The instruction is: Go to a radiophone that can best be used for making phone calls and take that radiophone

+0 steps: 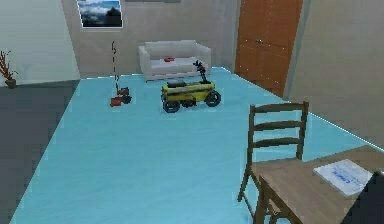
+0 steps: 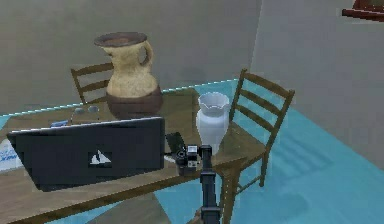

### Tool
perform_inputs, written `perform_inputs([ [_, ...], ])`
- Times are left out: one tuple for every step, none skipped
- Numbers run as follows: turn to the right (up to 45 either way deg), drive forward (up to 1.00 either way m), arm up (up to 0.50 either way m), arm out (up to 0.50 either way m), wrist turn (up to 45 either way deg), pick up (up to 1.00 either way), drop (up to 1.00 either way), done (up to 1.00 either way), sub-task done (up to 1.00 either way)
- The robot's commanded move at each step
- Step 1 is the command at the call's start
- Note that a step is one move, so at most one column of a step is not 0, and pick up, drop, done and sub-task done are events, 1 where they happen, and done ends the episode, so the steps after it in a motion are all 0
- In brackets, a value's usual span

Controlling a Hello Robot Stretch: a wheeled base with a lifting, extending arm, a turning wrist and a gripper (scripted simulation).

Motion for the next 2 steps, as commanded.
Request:
perform_inputs([
  [0.0,0.0,0.0,0.0,0.0,1.0,0.0,0.0,0.0],
  [0.0,0.0,0.1,0.0,0.0,0.0,0.0,0.0,0.0],
])
